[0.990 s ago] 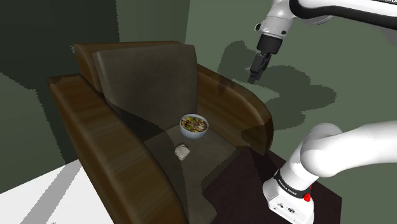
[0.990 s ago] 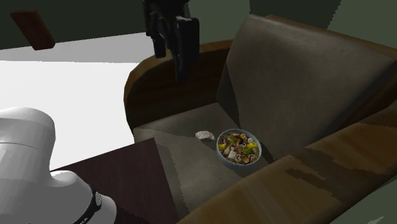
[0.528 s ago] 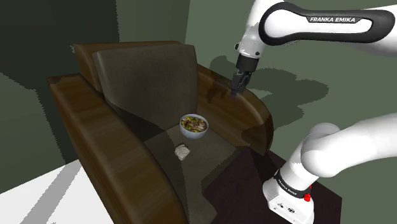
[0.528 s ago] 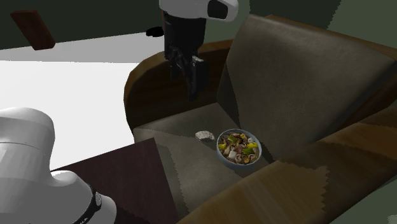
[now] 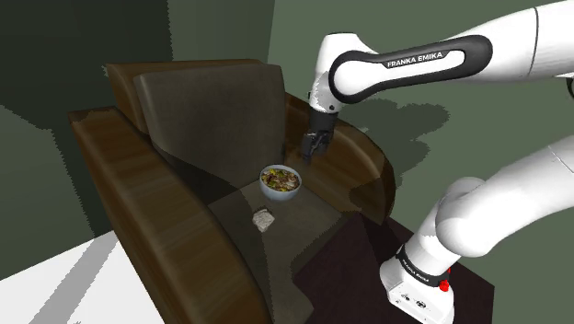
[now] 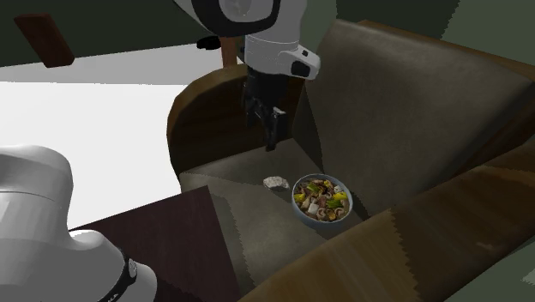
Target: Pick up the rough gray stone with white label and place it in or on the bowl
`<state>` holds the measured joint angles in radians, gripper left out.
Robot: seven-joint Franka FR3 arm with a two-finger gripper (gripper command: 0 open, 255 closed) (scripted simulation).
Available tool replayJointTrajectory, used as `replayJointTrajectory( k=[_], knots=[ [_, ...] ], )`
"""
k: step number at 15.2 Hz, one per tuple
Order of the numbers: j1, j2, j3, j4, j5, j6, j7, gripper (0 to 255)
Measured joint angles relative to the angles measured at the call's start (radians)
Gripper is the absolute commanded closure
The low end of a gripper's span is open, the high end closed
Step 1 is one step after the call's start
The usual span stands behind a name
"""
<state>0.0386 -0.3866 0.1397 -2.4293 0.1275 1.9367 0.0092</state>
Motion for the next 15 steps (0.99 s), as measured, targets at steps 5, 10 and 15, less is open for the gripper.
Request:
replayJointTrajectory(
  k=[5, 10, 15],
  knots=[
    [0.012, 0.154, 0.048, -0.004, -0.009, 0.130, 0.065, 0],
    [0.021, 0.340, 0.080, 0.042, -0.044, 0.240, 0.137, 0],
    [0.041, 0.547, 0.092, 0.118, -0.103, 0.335, 0.217, 0]
  ],
)
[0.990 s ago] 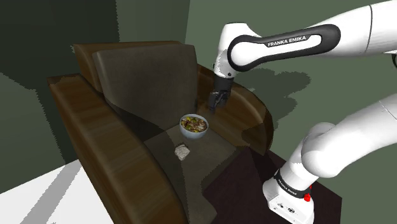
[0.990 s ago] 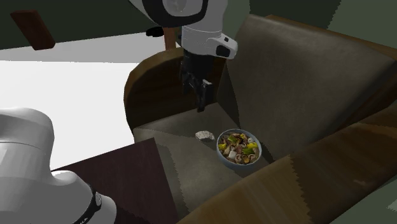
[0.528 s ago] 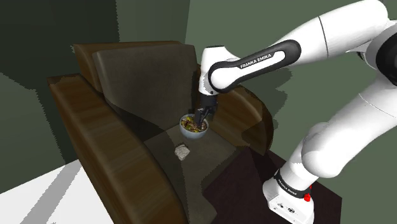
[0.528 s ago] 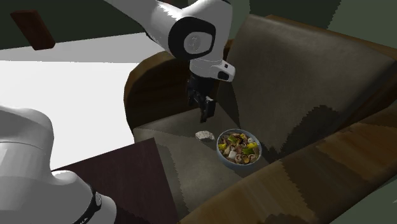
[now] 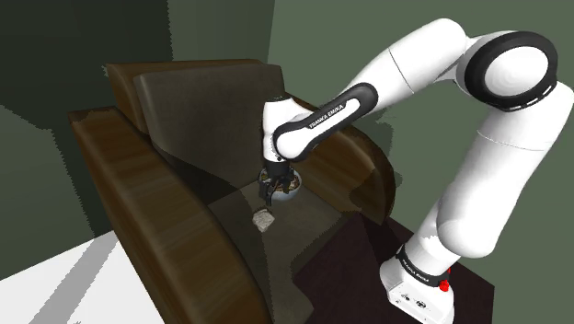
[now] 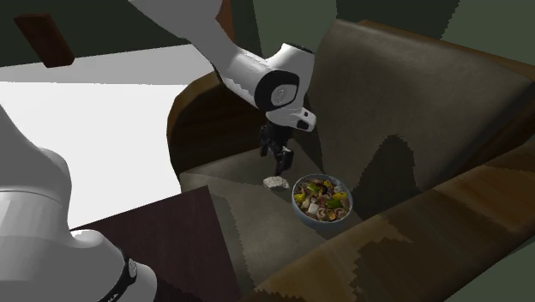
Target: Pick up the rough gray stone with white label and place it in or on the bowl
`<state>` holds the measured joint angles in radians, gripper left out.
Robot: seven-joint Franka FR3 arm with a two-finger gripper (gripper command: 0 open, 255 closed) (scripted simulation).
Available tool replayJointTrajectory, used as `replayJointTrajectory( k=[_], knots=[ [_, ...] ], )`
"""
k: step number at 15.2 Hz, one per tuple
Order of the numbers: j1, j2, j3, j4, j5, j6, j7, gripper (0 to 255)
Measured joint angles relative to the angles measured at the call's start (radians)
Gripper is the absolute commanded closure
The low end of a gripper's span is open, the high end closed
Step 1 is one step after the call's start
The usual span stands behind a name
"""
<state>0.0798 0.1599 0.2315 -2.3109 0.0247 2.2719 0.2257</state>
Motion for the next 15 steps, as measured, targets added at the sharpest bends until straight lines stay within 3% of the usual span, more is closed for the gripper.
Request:
replayJointTrajectory(
  k=[5, 15],
  knots=[
    [0.036, 0.195, -0.010, 0.100, -0.056, 0.061, 0.074, 0],
    [0.050, 0.282, -0.024, 0.086, -0.081, 0.157, 0.094, 0]
  ],
)
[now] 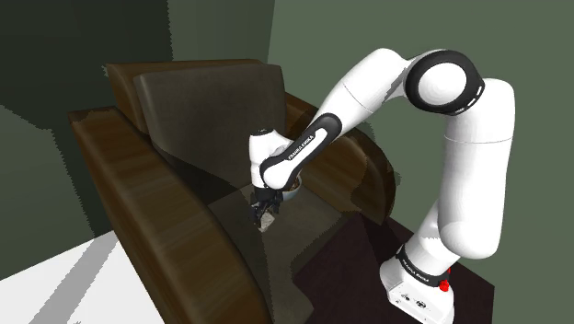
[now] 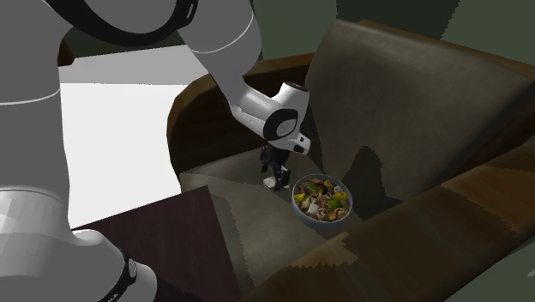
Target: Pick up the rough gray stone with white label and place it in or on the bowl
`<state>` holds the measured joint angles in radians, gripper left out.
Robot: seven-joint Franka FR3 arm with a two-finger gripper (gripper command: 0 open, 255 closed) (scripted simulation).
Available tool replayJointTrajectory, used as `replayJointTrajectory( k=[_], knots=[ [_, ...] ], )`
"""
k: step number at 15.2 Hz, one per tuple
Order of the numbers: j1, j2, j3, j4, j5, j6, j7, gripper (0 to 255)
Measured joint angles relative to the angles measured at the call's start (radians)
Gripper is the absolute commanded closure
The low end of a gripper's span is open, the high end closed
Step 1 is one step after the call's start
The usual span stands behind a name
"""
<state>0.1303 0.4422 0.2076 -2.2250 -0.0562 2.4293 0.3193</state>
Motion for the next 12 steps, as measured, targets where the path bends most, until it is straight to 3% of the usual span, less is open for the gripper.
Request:
replayJointTrajectory(
  k=[4, 5, 12],
  knots=[
    [0.000, 0.002, 0.000, -0.001, 0.000, 0.003, 0.000, 0],
    [0.000, 0.002, 0.000, -0.001, 0.000, 0.003, 0.000, 255],
    [0.000, -0.004, 0.000, 0.002, 0.000, 0.001, 0.000, 255]
  ],
)
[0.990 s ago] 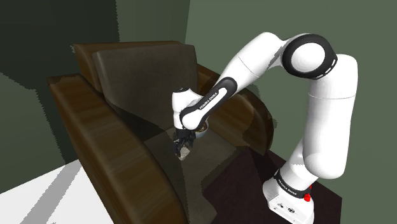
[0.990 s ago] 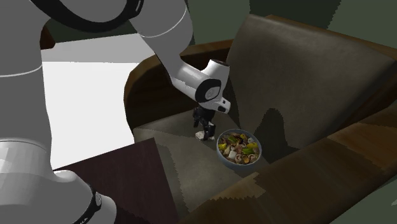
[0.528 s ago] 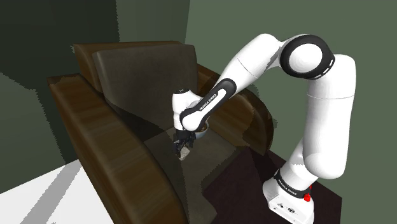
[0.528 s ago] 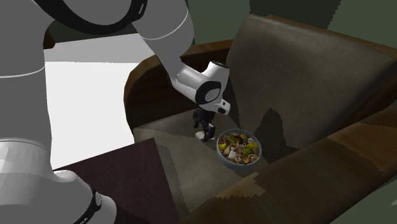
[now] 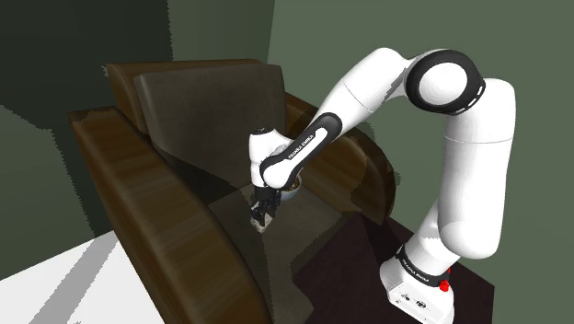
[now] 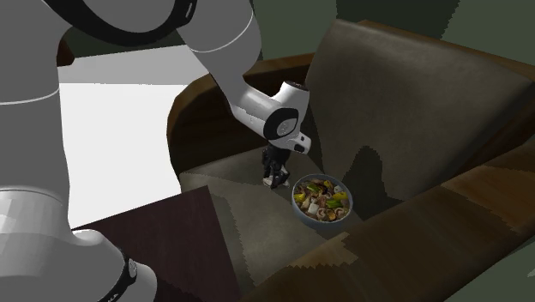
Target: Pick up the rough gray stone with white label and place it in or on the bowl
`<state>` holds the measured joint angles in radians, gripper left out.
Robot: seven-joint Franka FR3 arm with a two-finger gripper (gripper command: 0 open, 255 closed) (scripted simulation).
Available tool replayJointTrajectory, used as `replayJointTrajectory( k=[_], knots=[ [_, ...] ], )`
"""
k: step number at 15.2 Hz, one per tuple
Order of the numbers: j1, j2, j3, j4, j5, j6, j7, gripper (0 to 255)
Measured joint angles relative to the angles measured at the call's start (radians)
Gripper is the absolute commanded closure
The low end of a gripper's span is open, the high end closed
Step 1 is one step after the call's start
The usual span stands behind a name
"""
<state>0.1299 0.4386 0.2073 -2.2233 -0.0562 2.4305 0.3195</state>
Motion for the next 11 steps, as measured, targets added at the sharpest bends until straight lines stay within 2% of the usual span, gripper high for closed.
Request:
replayJointTrajectory(
  k=[4, 11],
  knots=[
    [-0.001, -0.005, 0.001, -0.001, 0.001, -0.004, -0.001, 255],
    [-0.011, -0.082, 0.014, -0.010, 0.023, -0.075, -0.014, 255]
  ],
)
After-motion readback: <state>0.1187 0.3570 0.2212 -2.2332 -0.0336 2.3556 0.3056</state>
